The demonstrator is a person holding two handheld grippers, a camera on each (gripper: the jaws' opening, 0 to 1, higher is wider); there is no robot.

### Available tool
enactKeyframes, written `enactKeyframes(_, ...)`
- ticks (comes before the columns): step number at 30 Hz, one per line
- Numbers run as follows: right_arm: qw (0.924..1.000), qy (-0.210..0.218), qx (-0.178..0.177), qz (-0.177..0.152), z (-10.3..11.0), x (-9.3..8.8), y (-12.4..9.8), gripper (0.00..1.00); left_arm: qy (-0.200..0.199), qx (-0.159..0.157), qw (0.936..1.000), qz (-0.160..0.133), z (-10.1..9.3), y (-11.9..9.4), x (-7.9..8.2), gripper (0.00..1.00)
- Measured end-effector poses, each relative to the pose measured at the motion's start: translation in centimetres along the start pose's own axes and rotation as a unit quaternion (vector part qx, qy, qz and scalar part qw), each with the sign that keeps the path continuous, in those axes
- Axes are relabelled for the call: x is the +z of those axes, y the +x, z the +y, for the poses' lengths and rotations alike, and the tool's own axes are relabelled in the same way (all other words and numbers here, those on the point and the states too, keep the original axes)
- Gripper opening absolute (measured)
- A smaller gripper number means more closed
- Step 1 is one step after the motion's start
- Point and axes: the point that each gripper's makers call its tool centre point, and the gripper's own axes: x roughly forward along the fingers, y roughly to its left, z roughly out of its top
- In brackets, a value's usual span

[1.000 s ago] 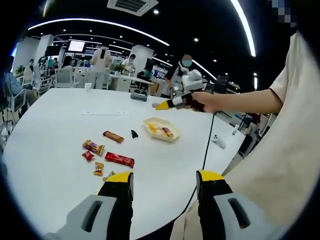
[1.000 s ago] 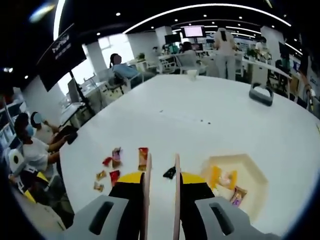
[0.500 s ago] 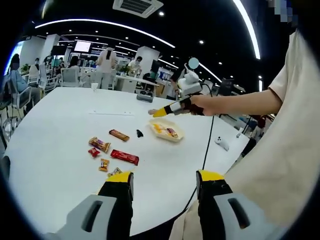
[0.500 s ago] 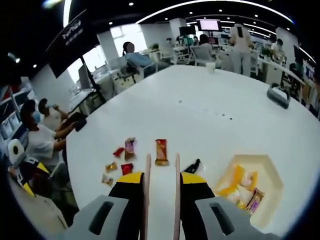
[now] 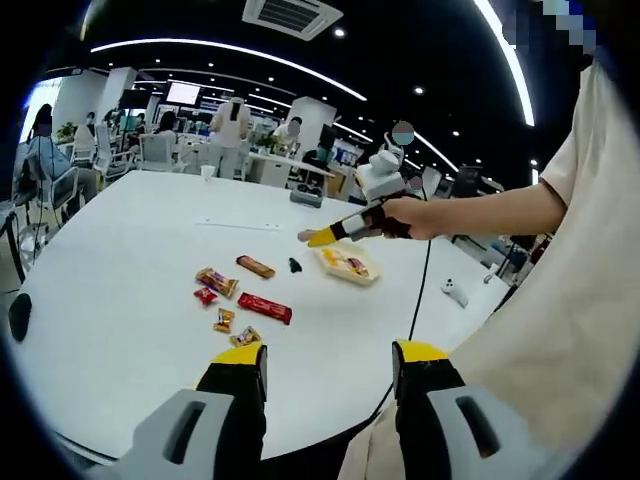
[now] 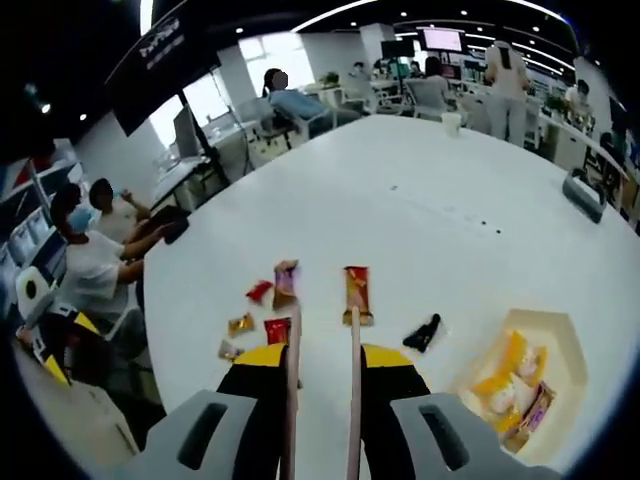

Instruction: Place the target food into the container with the food tongs after gripping and lifting it, then release it inside without dropping or visibly crushing the food.

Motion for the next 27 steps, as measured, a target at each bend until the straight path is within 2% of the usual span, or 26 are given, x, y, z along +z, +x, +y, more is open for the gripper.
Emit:
enactKeyframes(8,0.9997,-0.013,0.014,0.018,1.5,-0.5,1.1,0.27,-0.009,0.014,0.9999,-0.004,0.3,-0.8,-0.4,0.5)
enactKeyframes(27,0.9955,-0.034,0.038,0.08,4.2,-3.8,3.3,0.27,-0.019,0.034,0.9992,-0.013,0.6,-2.1,-1.0,0.49)
